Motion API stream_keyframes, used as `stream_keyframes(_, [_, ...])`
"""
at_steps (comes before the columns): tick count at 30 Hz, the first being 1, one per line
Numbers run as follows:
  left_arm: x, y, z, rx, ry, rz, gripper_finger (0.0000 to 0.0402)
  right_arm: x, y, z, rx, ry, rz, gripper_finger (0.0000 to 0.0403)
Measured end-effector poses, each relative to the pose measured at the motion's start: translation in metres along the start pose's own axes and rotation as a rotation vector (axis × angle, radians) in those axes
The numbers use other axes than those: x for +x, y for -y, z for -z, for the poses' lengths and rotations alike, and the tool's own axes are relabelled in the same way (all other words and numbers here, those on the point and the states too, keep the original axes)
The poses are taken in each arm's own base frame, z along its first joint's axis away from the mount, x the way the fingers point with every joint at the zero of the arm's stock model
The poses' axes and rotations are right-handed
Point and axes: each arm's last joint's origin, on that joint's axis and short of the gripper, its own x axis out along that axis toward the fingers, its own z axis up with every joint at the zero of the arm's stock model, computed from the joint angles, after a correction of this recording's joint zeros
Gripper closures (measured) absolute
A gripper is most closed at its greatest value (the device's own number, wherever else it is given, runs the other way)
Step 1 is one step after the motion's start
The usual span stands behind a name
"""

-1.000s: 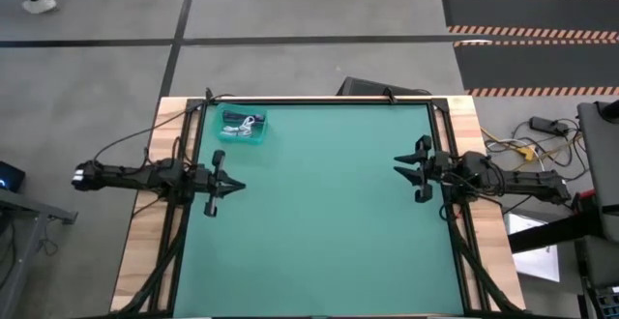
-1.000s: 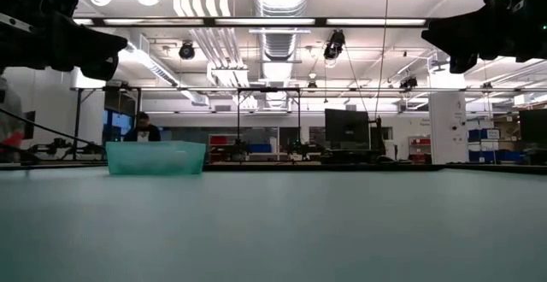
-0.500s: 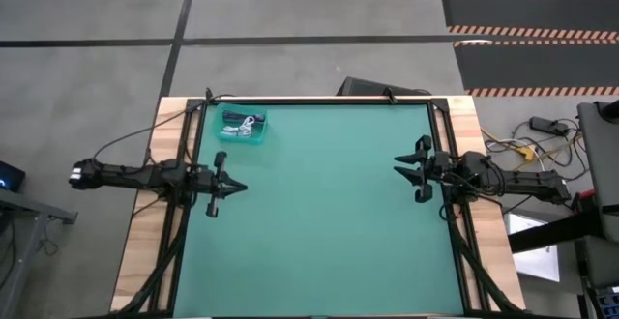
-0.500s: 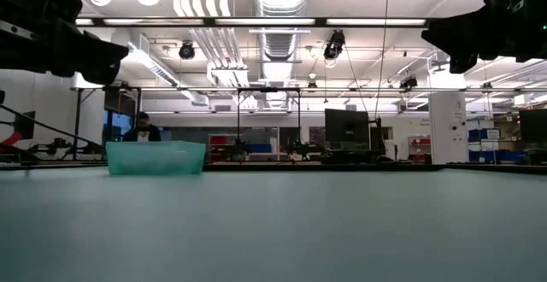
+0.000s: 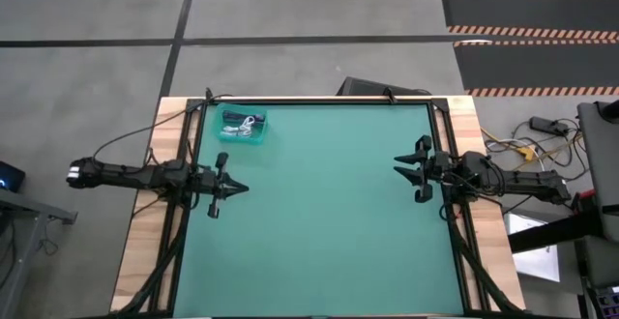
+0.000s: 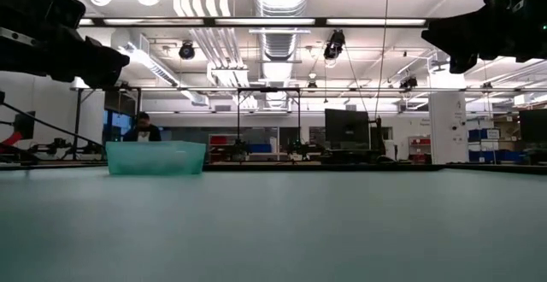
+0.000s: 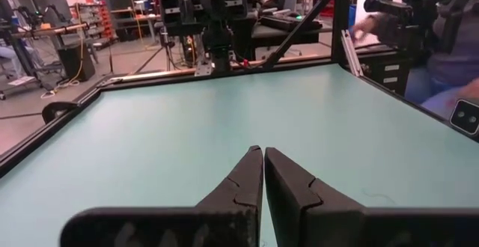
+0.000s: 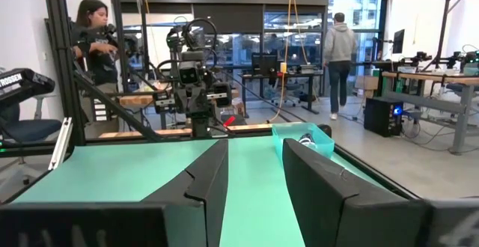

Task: Pick and place USB-C Cables
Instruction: Return to Home Position

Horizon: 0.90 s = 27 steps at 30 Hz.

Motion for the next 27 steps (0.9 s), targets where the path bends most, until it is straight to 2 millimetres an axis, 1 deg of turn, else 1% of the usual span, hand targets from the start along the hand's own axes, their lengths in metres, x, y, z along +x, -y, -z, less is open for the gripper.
stream_keyframes(27, [0.0026,0.0003,0.0036,0.0,-0.043,0.003,0.0401,0.0,0.0,0.0003,0.0,-0.001,0.0,0.0284])
